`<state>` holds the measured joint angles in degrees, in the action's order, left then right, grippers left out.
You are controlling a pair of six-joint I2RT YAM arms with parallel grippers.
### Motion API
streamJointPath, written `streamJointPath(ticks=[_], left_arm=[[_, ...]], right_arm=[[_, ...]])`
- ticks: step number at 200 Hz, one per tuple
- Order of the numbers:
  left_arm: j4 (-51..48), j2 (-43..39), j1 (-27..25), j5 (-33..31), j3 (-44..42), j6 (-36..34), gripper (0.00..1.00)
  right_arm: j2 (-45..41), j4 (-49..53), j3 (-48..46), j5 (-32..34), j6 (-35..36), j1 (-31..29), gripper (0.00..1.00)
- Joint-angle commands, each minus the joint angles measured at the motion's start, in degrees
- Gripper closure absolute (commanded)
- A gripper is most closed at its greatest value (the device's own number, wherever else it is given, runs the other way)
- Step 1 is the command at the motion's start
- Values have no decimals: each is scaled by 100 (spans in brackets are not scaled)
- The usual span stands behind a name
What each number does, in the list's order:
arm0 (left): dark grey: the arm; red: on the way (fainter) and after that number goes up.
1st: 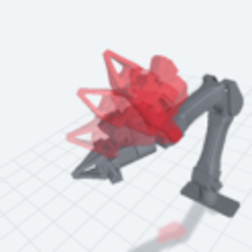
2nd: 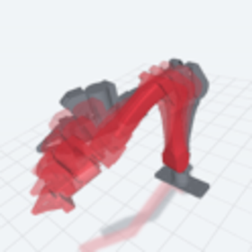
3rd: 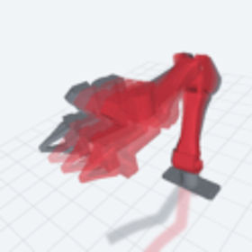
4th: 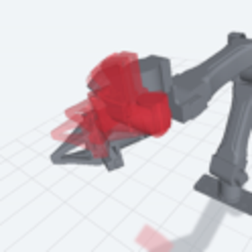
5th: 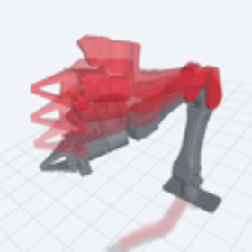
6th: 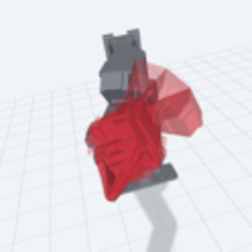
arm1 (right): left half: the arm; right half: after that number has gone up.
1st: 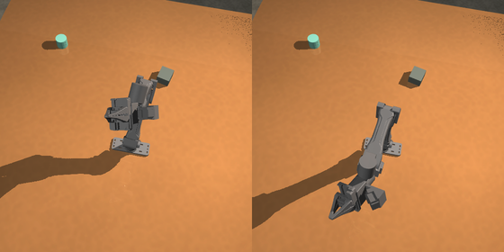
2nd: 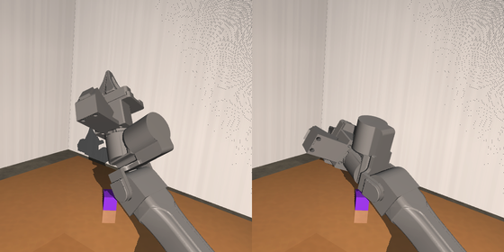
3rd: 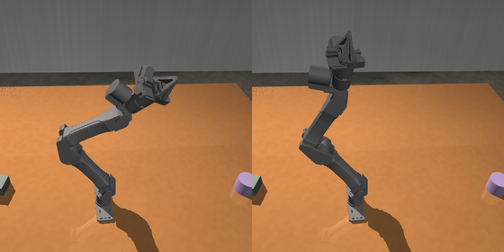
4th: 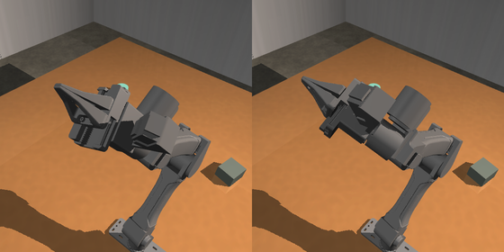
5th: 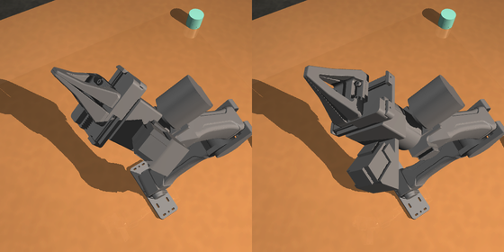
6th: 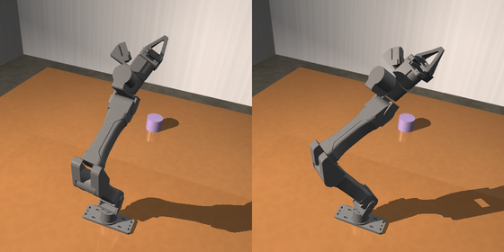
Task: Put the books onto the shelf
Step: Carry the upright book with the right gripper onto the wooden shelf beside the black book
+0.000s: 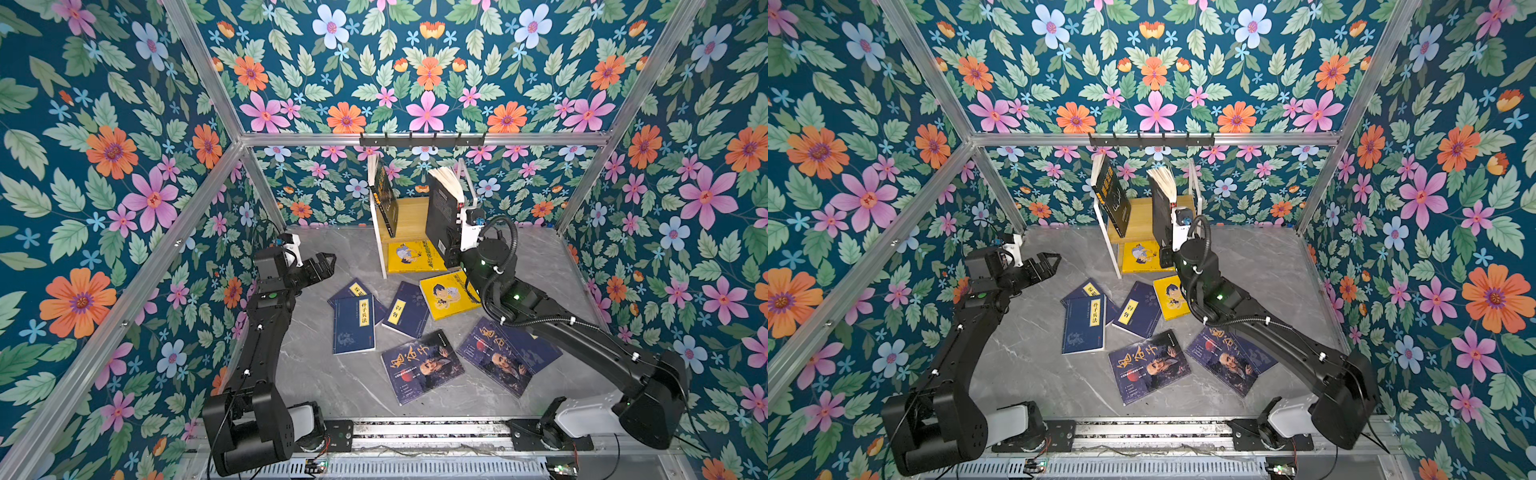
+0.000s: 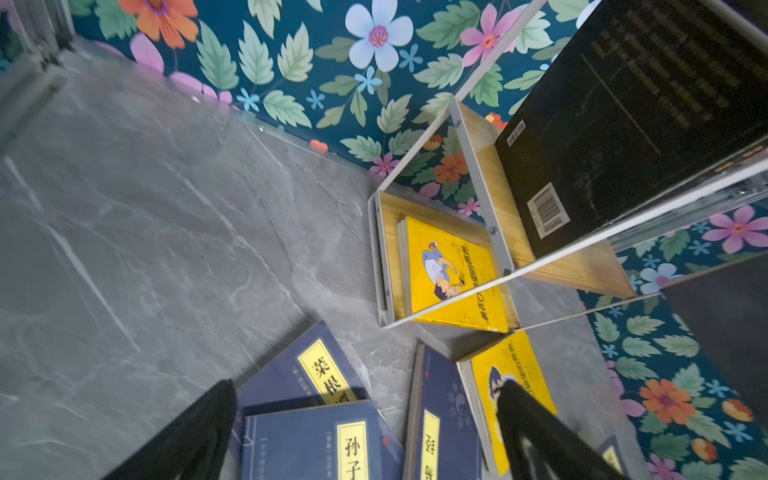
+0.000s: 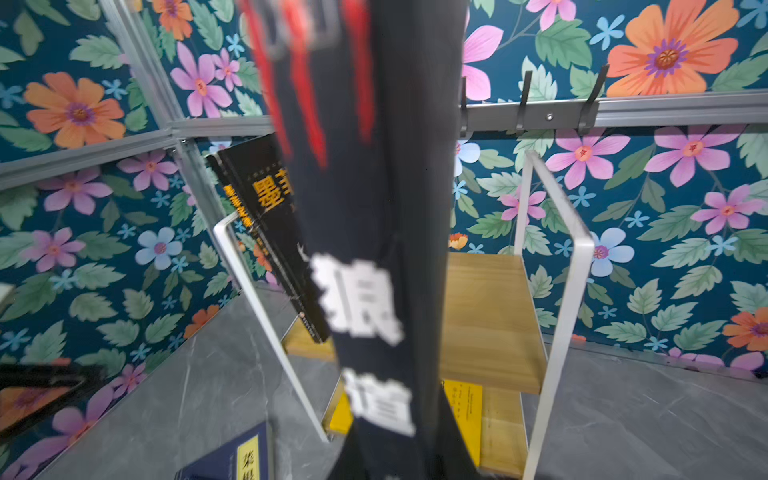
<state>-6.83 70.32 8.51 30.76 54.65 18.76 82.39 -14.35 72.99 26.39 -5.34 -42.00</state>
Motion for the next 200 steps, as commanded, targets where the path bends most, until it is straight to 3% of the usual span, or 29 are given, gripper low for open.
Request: streamJointPath(ticks=[1,47,98,200], left_arm=[[-383,-52,1,-450,159,-681,0],[-929,-148,-176,-1389,515,-1657,0],[-870,-113,-295,-1000,497,-1422,0],[-890,-36,-311,-927,563,-1341,0]], right_arm=[[562,-776,558,275,-234,162,100],[2078,-740,2044,410,-99,245,100],[3278,-509,3216,373,-213,245,100],[3793,-461,3486,17,-398,100,100]])
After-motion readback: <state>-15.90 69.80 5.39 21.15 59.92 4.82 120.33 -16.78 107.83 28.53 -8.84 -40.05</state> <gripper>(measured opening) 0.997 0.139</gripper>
